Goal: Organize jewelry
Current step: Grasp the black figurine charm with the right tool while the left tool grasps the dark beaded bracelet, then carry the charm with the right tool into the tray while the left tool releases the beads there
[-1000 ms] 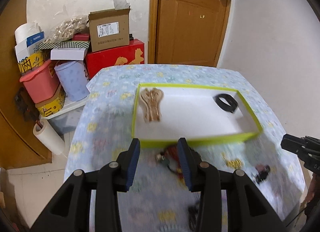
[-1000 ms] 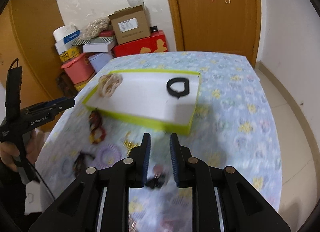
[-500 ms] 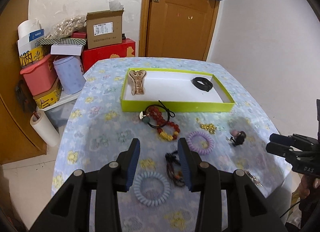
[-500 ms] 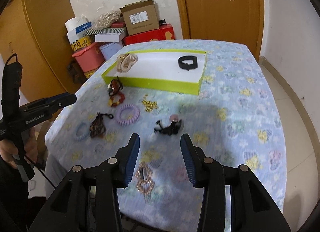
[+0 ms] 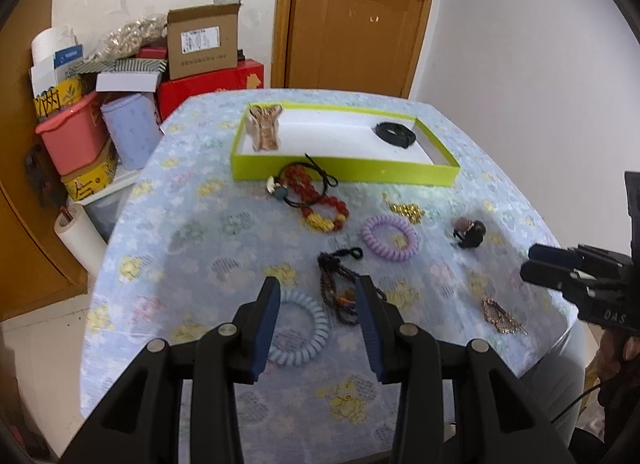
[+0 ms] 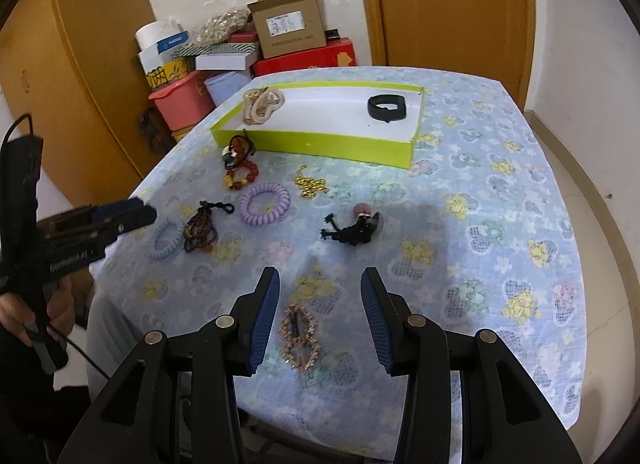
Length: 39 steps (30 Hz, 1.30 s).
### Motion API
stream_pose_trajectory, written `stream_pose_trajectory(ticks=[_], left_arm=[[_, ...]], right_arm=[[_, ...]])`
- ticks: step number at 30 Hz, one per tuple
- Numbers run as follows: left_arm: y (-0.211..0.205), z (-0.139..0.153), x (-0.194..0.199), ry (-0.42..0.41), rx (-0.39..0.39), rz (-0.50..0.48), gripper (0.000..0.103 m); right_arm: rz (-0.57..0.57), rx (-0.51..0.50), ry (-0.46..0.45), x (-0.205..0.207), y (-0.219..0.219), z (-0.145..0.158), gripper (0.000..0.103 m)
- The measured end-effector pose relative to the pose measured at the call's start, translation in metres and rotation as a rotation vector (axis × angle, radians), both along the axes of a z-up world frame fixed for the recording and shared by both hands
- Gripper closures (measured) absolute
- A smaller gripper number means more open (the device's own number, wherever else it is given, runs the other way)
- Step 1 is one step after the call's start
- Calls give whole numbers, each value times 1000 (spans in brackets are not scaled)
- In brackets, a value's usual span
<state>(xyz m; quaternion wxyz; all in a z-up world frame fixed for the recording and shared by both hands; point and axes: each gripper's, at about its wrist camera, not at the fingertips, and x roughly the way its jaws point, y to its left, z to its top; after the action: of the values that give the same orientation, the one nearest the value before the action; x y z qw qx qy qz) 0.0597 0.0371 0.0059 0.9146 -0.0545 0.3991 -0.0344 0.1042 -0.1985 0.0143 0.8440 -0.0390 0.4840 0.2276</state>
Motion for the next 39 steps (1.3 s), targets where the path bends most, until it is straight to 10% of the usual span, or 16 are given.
stream_pose_trajectory(ticks=[22, 39], left_arm=[[-24, -37, 44, 87, 10, -36, 62], [-30, -34, 42, 67, 51, -41, 89]], right_arm=[[-63, -13, 64, 64, 1, -38, 60], [-50, -30, 35, 61, 3, -37, 83]])
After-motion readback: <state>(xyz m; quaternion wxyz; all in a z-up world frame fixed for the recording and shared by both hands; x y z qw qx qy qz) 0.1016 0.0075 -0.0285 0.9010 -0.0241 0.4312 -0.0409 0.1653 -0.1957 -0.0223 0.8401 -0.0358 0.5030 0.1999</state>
